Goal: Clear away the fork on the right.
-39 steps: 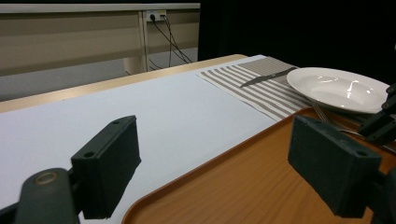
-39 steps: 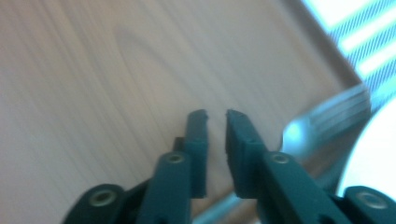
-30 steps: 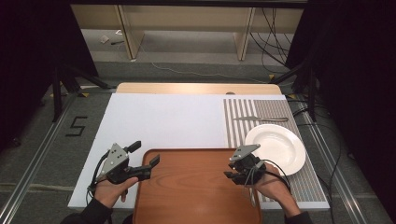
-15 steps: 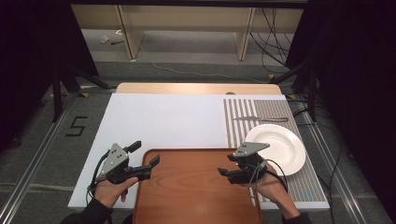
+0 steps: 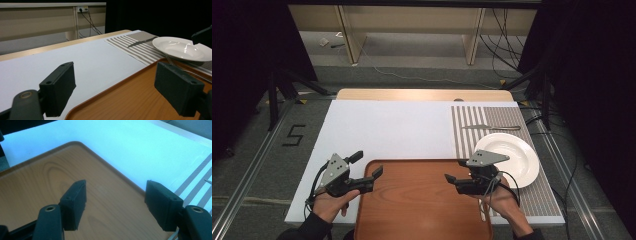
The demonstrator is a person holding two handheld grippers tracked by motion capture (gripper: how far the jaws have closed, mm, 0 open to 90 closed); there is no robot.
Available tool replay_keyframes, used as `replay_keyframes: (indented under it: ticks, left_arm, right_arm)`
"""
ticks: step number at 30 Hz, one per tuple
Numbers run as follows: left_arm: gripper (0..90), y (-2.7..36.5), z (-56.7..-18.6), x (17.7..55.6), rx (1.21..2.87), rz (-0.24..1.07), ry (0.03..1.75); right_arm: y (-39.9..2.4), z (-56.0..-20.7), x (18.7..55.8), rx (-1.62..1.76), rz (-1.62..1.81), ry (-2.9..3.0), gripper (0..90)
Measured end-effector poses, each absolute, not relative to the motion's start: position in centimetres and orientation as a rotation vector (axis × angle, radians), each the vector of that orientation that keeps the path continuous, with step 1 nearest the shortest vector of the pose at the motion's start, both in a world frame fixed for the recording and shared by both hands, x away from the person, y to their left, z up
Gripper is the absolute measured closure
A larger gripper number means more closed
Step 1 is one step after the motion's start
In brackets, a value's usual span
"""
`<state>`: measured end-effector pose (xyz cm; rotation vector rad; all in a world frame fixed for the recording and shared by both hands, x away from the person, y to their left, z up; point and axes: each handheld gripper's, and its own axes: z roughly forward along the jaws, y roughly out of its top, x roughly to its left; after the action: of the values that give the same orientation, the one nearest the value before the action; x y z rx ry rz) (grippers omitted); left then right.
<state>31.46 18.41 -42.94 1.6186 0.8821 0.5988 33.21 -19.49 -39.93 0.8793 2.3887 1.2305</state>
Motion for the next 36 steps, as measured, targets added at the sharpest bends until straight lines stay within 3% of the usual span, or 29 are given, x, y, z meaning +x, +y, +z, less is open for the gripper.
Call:
replay_keyframes:
  ticks: [36]
  left_arm:
    - [16.5, 18.4, -42.8, 31.3, 1.617, 0.584, 0.871]
  right_arm:
    - [-22.5, -40.1, 30.7, 0.929, 1.483, 2.158, 20.8]
